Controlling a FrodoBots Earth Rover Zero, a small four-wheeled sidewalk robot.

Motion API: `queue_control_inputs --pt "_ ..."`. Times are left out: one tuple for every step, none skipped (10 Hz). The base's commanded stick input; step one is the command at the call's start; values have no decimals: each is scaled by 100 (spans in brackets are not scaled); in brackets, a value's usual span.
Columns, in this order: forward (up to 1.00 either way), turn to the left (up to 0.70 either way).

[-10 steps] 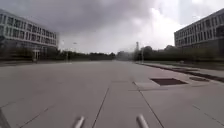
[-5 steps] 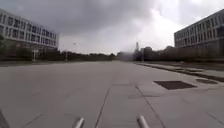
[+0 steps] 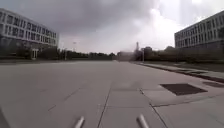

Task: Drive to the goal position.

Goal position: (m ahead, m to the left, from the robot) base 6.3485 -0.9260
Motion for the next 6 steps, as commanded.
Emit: queue_control_inputs --pt "70 0" --pt "70 0" --pt "70 0" --pt "70 0" --pt "70 0" --pt "70 0"
